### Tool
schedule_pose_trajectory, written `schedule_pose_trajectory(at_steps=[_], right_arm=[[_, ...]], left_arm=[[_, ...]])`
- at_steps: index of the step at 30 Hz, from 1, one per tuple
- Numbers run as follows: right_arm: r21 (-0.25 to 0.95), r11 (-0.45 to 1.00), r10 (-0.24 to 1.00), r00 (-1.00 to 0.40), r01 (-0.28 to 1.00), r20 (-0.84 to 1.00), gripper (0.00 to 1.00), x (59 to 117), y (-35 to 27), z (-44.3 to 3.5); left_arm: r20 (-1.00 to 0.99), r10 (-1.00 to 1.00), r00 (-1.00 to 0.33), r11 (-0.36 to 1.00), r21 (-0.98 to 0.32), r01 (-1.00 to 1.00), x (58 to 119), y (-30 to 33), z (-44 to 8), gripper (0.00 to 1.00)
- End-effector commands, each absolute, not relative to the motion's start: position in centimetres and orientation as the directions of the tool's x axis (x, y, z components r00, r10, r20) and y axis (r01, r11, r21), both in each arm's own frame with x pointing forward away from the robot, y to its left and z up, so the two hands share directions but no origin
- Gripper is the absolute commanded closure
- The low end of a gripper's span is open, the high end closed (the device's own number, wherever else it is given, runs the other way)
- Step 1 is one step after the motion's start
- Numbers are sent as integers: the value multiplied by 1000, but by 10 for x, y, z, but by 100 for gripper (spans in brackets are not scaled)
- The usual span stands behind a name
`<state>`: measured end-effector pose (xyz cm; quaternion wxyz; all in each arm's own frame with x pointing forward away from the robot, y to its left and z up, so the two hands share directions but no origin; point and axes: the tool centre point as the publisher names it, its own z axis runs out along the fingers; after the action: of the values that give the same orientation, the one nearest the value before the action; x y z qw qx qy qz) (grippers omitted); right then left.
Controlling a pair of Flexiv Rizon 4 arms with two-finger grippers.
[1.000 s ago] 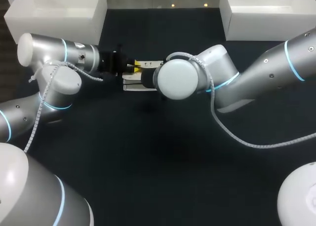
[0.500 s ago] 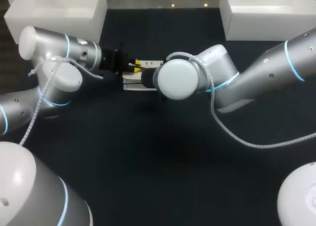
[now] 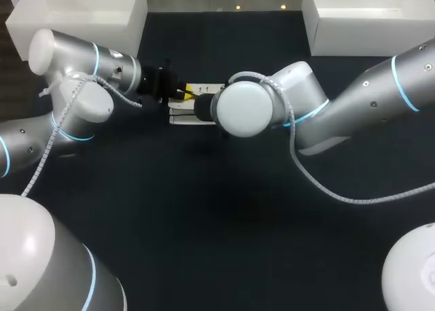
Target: Pick up the bag, open it, inspect its contents, close it, and place it on the opposite side
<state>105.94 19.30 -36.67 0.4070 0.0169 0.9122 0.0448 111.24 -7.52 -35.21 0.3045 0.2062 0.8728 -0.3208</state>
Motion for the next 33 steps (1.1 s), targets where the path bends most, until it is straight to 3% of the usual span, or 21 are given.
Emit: schedule_pose_trajectory(at_steps=[1, 23, 25, 28, 31, 32, 33], right_arm=[[97, 995, 68, -666, -6, -743, 100, 1059, 192, -368], [97, 995, 68, -666, -6, -743, 100, 1059, 192, -368], [97, 995, 68, -666, -6, -743, 100, 1059, 192, -368], [97, 995, 68, -666, -6, -743, 100, 1059, 192, -368], [97, 995, 68, -666, -6, -743, 100, 1059, 192, -368], [97, 995, 68, -666, -6, -743, 100, 1059, 192, -368], [97, 995, 68, -666, -6, -743, 100, 1059, 192, -368]], left_arm=[[-654, 160, -740, 710, -444, 546, 1119, -76, -357, 100], [-677, 185, -712, 713, -406, 571, 1119, -73, -356, 100], [-684, 178, -707, 708, -410, 575, 1117, -75, -352, 67], [-692, 180, -699, 695, -412, 588, 1115, -82, -347, 63], [-697, 192, -691, 684, -409, 603, 1114, -89, -346, 72], [-698, 195, -689, 681, -409, 607, 1114, -91, -346, 80], [-699, 199, -687, 679, -407, 611, 1114, -92, -346, 96]])
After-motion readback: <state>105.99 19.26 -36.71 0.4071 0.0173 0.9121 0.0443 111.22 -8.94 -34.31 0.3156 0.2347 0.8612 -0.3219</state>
